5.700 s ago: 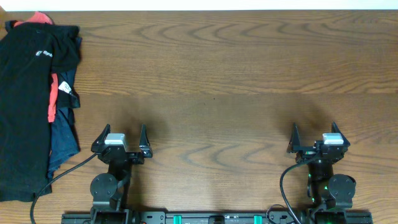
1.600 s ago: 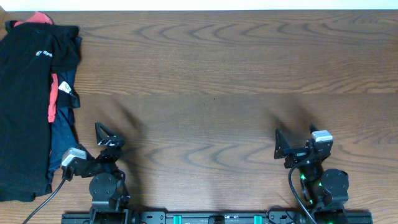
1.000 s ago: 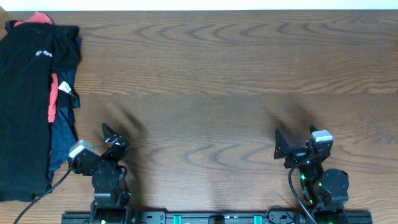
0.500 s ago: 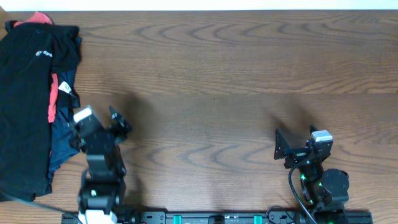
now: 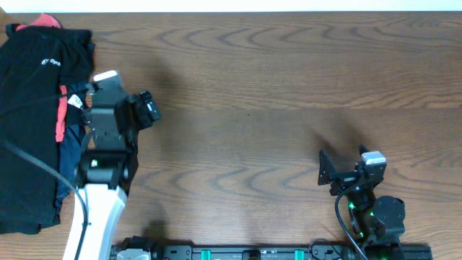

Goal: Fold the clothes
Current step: 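Move the left gripper up toward the clothes pile at the table's left edge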

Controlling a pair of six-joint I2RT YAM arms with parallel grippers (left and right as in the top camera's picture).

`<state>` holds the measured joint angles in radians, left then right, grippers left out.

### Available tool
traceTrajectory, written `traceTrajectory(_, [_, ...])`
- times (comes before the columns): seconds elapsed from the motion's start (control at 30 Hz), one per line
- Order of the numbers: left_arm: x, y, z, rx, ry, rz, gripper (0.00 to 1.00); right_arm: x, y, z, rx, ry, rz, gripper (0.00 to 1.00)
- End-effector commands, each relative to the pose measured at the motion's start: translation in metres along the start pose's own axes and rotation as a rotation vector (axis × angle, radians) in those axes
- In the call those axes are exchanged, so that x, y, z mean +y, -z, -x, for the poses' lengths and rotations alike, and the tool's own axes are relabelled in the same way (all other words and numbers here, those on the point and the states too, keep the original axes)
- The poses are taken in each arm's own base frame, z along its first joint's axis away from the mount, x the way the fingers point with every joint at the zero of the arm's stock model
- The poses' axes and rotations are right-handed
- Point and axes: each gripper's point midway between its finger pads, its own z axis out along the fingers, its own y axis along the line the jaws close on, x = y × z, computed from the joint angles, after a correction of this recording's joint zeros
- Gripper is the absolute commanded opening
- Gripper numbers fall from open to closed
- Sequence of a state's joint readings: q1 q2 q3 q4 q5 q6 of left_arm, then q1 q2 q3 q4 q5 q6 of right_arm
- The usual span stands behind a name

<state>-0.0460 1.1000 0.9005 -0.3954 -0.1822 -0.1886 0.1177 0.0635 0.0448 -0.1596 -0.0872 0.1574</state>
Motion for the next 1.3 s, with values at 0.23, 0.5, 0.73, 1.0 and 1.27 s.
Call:
traceTrajectory(0.23, [-0.046,0.006,-0.010,0.115,-0.020,-0.255,0.98,0.007,0.001,-0.001,0.014,-0.016,0.031,0.99])
traceTrajectory(0.5, [-0.046,0.004,0.010,0.029,-0.015,-0.249,0.89,0.007,0.001,-0.001,0.014,-0.016,0.031,0.99])
traceTrajectory(0.73, [-0.043,-0.008,0.003,0.063,0.015,-0.218,0.90,0.007,0.001,-0.001,0.014,-0.016,0.031,0.99])
traceTrajectory(1.0, [-0.044,-0.008,0.004,0.062,0.014,-0.217,0.94,0.007,0.001,-0.001,0.014,-0.016,0.031,0.99])
traceTrajectory(1.27, [-0.043,-0.009,0.006,0.052,0.011,-0.211,0.94,0.007,0.001,-0.001,0.014,-0.016,0.031,0.99])
